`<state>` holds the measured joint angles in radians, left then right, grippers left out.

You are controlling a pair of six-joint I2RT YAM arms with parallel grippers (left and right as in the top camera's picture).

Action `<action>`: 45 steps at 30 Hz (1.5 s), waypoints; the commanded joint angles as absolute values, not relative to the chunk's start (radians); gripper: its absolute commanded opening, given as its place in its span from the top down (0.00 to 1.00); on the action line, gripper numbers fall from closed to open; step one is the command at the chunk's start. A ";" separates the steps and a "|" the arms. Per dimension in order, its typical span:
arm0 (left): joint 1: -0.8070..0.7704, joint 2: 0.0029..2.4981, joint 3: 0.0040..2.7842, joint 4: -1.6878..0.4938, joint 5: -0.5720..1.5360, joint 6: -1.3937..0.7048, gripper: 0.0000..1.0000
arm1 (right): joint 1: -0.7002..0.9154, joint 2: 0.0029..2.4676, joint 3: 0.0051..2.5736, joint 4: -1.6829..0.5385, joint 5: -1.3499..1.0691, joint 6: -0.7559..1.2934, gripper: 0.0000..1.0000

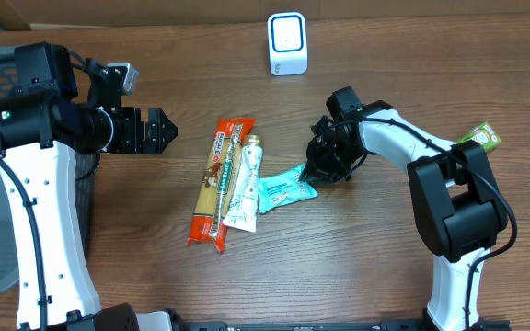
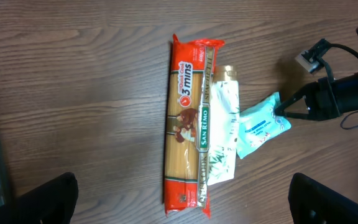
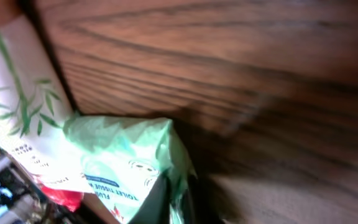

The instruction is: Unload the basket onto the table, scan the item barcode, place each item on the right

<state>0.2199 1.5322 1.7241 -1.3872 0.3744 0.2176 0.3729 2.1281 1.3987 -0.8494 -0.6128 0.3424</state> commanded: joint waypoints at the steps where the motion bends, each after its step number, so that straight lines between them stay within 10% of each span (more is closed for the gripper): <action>1: 0.215 1.533 1.737 -1.386 0.385 0.240 0.01 | 0.387 2.168 1.373 -0.846 -0.537 0.360 0.96; 22: 0.215 1.533 1.737 -1.386 0.385 0.240 0.00 | 0.422 1.648 1.396 -0.981 -0.067 0.341 0.96; 31: 0.215 1.533 1.737 -1.386 0.385 0.240 0.00 | 0.595 1.748 1.391 -0.992 -0.043 0.255 0.37; 45: 0.215 1.533 1.737 -1.386 0.385 0.240 0.01 | 0.859 1.946 1.391 -0.830 0.254 0.110 0.37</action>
